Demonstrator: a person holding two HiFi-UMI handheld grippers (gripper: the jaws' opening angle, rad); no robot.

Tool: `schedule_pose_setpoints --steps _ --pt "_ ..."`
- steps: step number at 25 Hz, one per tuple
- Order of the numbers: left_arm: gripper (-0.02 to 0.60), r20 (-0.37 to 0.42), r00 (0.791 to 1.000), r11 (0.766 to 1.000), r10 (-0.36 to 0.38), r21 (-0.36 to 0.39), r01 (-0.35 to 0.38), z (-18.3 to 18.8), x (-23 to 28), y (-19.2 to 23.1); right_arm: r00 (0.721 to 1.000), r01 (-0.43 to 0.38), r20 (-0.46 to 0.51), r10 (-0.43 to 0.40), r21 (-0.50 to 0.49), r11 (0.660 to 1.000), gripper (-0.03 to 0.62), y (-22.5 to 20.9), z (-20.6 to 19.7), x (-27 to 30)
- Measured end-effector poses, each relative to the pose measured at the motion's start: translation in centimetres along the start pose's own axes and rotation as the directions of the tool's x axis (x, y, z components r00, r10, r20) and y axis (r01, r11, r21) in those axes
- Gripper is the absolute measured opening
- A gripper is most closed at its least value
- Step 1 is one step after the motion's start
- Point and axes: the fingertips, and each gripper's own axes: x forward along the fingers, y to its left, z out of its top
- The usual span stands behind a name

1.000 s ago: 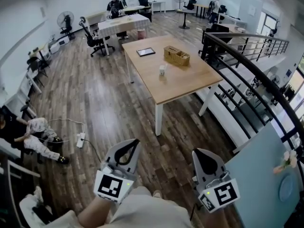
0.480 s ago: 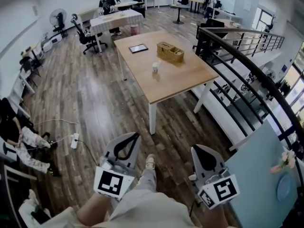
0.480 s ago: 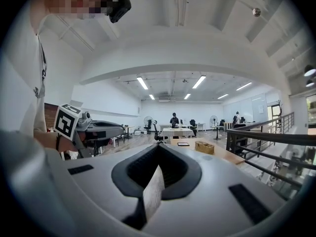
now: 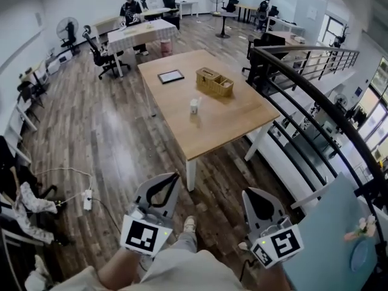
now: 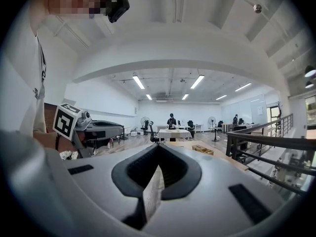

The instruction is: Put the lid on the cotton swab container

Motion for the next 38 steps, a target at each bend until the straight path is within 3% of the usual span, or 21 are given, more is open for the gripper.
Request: schedule_pose_setpoints --steps 14,23,31,38 --pt "0.026 -0.042 0.999 1.000 -0.001 -0.012 0.001 -4.4 15.0 14.9 0.999 0.029 -0.023 -0.029 -0.009 1.000 0.026 -8.7 2.4 19.6" --pt "0.026 -0.073 0.997 0.999 0.016 -0.028 -0.018 -8.1 21.8 19.5 0.997 0.033 -0.068 -0.035 -0.030 0.999 0.026 -13.5 0.1 27.2" --pt "0.028 -0.108 0.991 0.996 0.083 -0.013 -0.085 -10.2 28.2 22.9 0.997 -0.028 -0.079 0.026 -0.020 0.999 0.026 -19.4 -1.1 34.3" --pt "0.028 -0.168 0.969 0.984 0.179 0.027 -0.177 -10.7 36.3 24.3 0.986 -0.146 -0.077 0.146 0.006 0.989 0.026 -27.0 -1.5 40.1"
